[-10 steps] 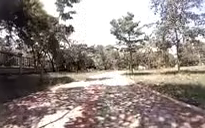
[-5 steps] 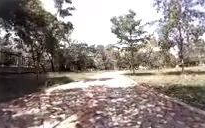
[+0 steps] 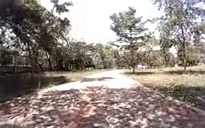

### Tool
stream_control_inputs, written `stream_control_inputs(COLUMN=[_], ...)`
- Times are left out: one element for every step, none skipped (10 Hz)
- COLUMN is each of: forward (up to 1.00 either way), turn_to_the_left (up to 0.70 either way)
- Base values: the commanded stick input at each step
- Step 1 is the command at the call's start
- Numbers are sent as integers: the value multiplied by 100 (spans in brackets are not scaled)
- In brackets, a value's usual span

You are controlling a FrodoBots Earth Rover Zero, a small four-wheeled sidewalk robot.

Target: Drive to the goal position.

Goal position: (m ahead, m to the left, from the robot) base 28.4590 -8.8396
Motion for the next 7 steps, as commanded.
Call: stream_control_inputs(forward=[70, 70, 70, 70, 70, 70, 70], turn_to_the_left=[0, 0, 0, 0, 0, 0, 0])
